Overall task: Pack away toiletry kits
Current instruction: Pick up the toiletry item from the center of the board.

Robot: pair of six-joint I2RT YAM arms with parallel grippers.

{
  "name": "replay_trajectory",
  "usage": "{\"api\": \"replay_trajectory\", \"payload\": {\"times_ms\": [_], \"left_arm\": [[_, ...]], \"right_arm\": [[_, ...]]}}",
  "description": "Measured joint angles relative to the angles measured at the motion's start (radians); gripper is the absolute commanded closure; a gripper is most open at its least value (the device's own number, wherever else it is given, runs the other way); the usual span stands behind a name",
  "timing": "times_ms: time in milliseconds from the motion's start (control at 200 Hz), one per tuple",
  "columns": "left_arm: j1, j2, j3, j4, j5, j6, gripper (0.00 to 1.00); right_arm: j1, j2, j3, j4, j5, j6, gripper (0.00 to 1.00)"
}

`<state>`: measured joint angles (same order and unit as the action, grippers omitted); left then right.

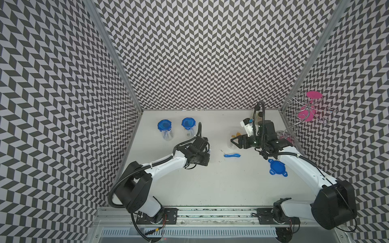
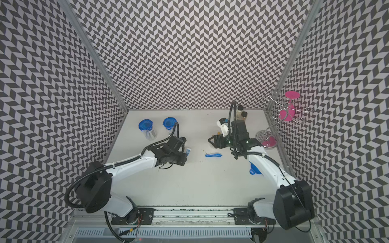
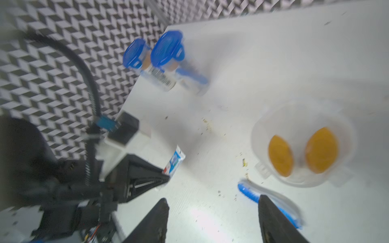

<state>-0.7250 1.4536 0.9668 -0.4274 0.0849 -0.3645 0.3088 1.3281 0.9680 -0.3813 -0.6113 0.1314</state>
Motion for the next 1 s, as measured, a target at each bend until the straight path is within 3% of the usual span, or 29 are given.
{"api": "replay_trajectory", "payload": {"times_ms": [125, 295, 591, 796, 906, 981, 1002], "left_arm": [[-0.016, -0.103, 0.000, 0.088, 0.050, 0.061, 1.00], [-0.037, -0.116, 0.001, 0.122, 0.097, 0.113, 1.00], [-0.097, -0.117, 0.001, 0.158, 0.167, 0.143, 1.00], [-0.121, -0.107, 0.002, 0.166, 0.190, 0.147, 1.00], [-0.124, -0.105, 0.002, 0.167, 0.189, 0.147, 1.00], [-0.124, -0.101, 0.002, 0.168, 0.179, 0.146, 0.81], [-0.124, -0.100, 0.002, 0.170, 0.175, 0.151, 0.77]], "right_arm": [[0.001, 0.053, -0.026, -0.023, -0.179, -0.028, 0.32], [0.007, 0.058, -0.039, 0.011, -0.345, -0.032, 0.31], [0.064, 0.064, -0.065, 0.125, -0.428, 0.018, 0.39], [0.064, 0.086, -0.061, 0.203, -0.442, 0.068, 0.61], [0.064, 0.090, -0.051, 0.209, -0.444, 0.071, 0.82], [0.064, 0.092, -0.040, 0.200, -0.440, 0.074, 1.00], [0.064, 0.092, -0.037, 0.198, -0.436, 0.066, 1.00]]}}
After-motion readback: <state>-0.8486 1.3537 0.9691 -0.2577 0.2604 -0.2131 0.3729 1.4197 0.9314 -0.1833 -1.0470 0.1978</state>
